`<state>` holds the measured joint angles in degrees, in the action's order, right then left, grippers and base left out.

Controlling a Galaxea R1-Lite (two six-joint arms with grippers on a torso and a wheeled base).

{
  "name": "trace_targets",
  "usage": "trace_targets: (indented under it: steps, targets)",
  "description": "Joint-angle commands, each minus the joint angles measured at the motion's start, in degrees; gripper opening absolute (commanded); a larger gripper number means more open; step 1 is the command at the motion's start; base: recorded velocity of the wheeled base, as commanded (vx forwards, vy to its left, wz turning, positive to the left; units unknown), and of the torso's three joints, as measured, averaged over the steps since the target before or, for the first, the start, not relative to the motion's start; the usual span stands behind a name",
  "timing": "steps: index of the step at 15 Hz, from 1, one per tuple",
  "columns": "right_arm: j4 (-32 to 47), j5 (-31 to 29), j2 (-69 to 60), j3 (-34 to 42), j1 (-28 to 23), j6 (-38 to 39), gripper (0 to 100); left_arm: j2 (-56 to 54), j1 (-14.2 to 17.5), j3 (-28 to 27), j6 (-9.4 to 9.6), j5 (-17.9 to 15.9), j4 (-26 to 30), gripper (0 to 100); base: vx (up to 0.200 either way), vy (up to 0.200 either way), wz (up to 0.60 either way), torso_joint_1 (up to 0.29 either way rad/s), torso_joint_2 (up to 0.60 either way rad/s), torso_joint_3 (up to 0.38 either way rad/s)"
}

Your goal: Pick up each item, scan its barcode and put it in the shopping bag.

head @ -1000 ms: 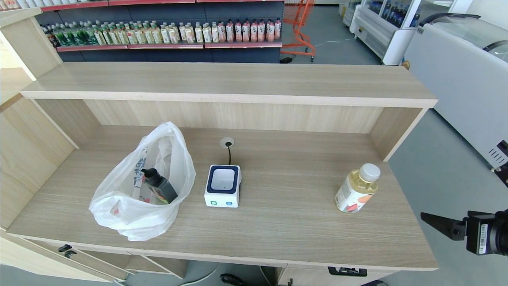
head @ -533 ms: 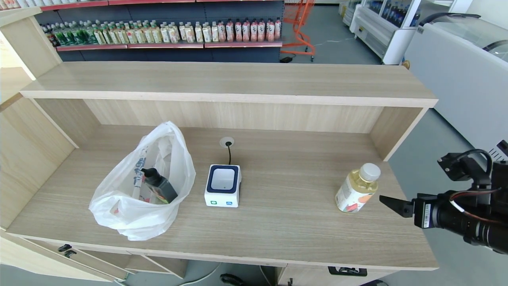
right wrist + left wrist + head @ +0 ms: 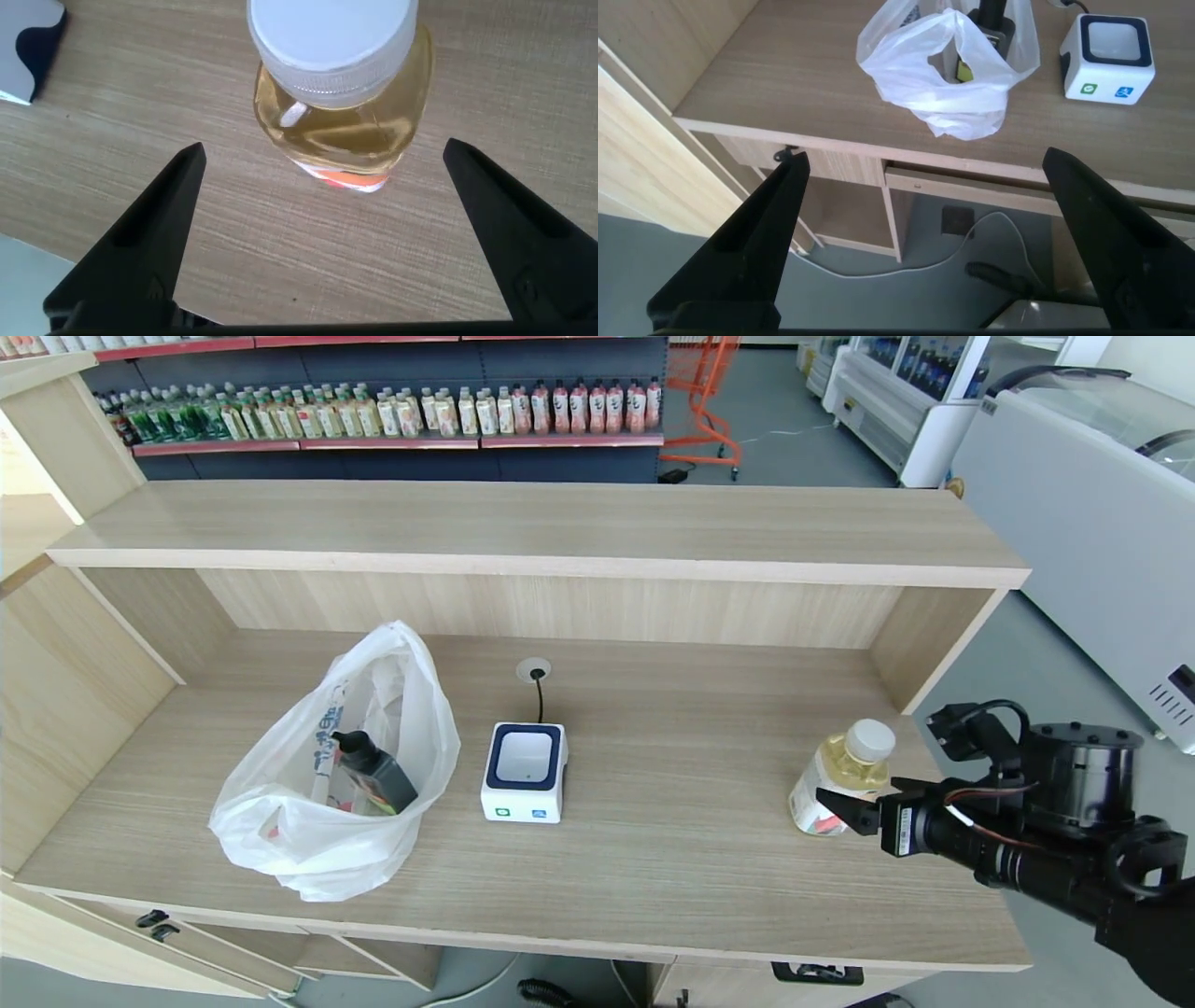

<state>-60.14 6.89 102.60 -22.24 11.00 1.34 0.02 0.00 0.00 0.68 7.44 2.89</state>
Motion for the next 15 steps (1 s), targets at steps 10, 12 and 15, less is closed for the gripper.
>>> trace_targets:
  steps: [10,12,15]
  targets:
    - [-12.81,-0.21,17.11,-9.58,4.03,0.15,100,0.06,0.00,0.00,0.02,0.03,0.01,100,0.000,0.000,0.00,0.000,0.00,0.000]
    - [-12.90,-0.38,18.08,-11.16,4.56,-0.20,100,-0.02,0.00,0.00,0.02,0.03,0.01,100,0.000,0.000,0.00,0.000,0.00,0.000]
    - [-14.75,-0.21,18.69,-11.60,4.82,-2.40,100,-0.02,0.00,0.00,0.02,0.03,0.01,100,0.000,0.000,0.00,0.000,0.00,0.000]
